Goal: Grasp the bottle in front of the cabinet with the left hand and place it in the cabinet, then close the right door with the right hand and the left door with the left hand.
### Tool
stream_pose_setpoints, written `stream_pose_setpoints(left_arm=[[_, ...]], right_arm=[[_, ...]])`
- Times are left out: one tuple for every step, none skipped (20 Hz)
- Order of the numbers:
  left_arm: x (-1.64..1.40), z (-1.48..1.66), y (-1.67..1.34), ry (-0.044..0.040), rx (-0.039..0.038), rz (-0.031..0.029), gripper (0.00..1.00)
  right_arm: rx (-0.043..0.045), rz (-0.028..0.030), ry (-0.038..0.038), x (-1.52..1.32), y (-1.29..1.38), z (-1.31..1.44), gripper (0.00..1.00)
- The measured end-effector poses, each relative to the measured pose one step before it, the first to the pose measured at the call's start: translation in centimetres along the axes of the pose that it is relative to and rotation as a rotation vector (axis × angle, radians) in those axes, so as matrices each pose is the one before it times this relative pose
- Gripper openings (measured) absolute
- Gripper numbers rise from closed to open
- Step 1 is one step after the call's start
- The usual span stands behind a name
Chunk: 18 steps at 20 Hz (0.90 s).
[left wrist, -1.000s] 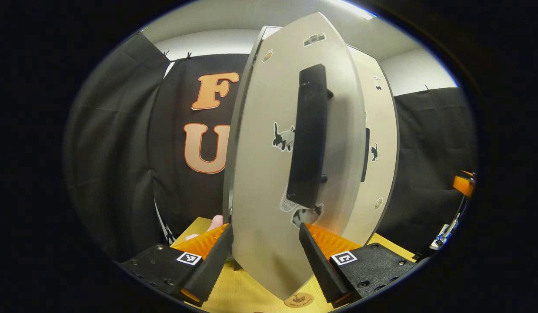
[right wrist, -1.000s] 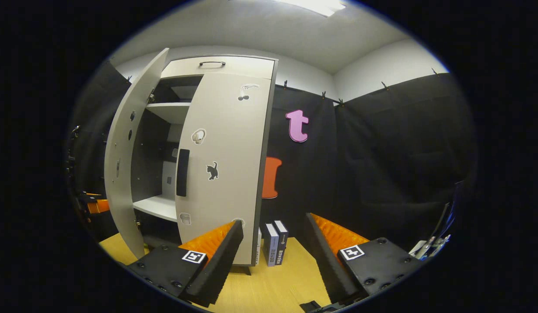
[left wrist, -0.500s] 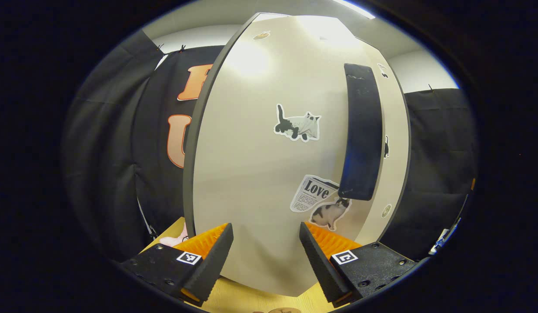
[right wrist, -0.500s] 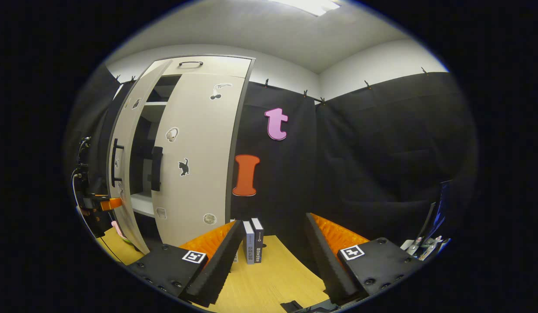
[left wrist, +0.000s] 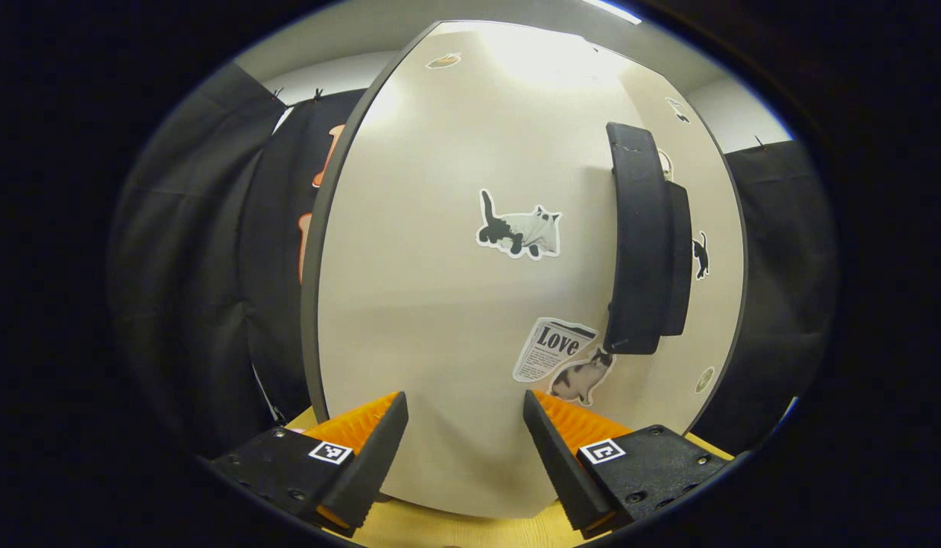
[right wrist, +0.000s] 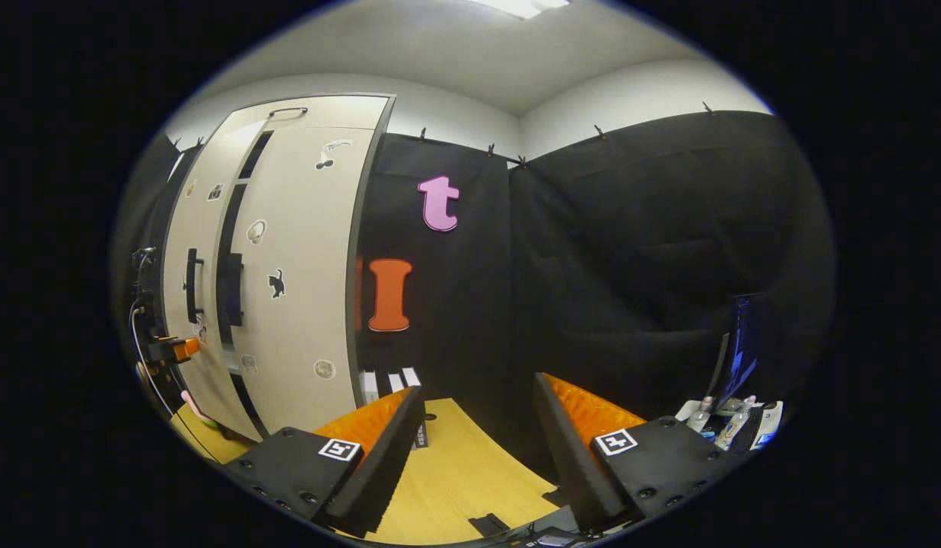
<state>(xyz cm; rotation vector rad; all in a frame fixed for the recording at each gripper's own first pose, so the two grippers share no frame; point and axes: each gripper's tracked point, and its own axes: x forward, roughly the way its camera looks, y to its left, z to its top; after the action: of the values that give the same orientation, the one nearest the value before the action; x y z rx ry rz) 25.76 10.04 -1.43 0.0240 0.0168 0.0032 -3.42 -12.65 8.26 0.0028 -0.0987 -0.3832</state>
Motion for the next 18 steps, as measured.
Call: stream_pose_setpoints(left_arm=[[0.056, -0.04, 0.034, -0.00309, -0.00374, 0.00584, 0.94], [-0.178, -0.026, 0.091, 0.00271, -0.00659, 0.01069, 0.95], [-0.394, -0.15, 0.012, 0.01423, -0.01526, 0.01168, 0.97], [-0.393, -0.049, -0.607, 0.00818, -0.02296, -0.01189, 0.97], [-0.878, 0.083, -0.641, 0.00554, -0.0152, -0.01903, 0.94], [-1.396, 0.113, -0.245, 0.00728, 0.00387, -0.00515, 0.91], [-1.448, 0.334, -0.101, 0.00528, 0.01386, 0.00496, 0.94], [-1.962, 0.486, -0.038, 0.01334, 0.00678, 0.0117, 0.94], [-1.862, 0.358, -0.115, 0.01562, -0.00213, 0.0025, 0.94], [-1.888, 0.699, -0.275, 0.00258, -0.0113, -0.00765, 0.94], [-1.896, 0.752, -0.221, -0.00357, -0.0137, -0.00575, 0.94], [-1.885, 0.89, -0.031, -0.0099, -0.00559, -0.001, 0.94], [-1.931, 0.927, 0.122, -0.01485, 0.00247, 0.00533, 0.94], [-1.909, 0.833, 0.209, -0.01095, 0.00722, 0.01101, 0.94], [-1.834, 0.723, 0.282, -0.0092, 0.0046, 0.01118, 0.94], [-1.558, 0.581, 0.074, -0.01002, -0.00367, 0.0077, 0.94], [-1.303, 0.696, 0.001, -0.01328, -0.0149, 0.00712, 0.94], [-0.92, 0.723, -0.225, -0.01507, -0.01629, -0.00402, 0.94]], right_arm=[[-0.00101, -0.00308, 0.00495, -0.205, -0.347, -0.182, 0.96], [-0.00182, 0.00068, 0.00597, -0.177, -0.237, -0.088, 0.96], [-0.00156, 0.00276, 0.00503, -0.137, -0.147, -0.09, 0.96], [-0.00118, 0.00437, 0.00402, -0.12, -0.033, -0.022, 0.96], [0.00123, 0.00646, 0.00109, -0.164, 0.023, -0.022, 0.96], [0.00188, 0.00976, 0.00011, -0.134, 0.122, 0.154, 0.96], [0.00166, 0.01192, -0.00088, -0.107, 0.216, 0.117, 0.96], [0.00112, 0.01396, -0.00299, -0.078, 0.163, 0.271, 0.96], [0.00113, 0.01559, -0.00398, -0.06, 0.204, 0.32, 0.96], [0.00174, 0.01682, -0.0027, 0.012, 0.268, 0.35, 0.96], [0.00283, 0.01895, -0.00043, 0.026, 0.315, 0.327, 0.96], [0.00478, 0.01957, -0.00343, 0.072, 0.283, 0.339, 0.96], [0.00665, 0.01922, -0.00612, 0.031, 0.298, 0.36, 0.96], [0.00581, 0.02027, -0.00644, 0.038, 0.324, 0.296, 0.96], [0.00274, 0.018, -0.00213, 0.085, 0.326, 0.105, 0.96], [0.00113, 0.01631, -0.00031, 0.088, 0.179, -0.04, 0.96], [0.0013, 0.01471, -0.00112, 0.1, 0.221, -0.031, 0.96], [0.00254, 0.01707, 0.00191, 0.107, 0.279, -0.05, 0.96]])
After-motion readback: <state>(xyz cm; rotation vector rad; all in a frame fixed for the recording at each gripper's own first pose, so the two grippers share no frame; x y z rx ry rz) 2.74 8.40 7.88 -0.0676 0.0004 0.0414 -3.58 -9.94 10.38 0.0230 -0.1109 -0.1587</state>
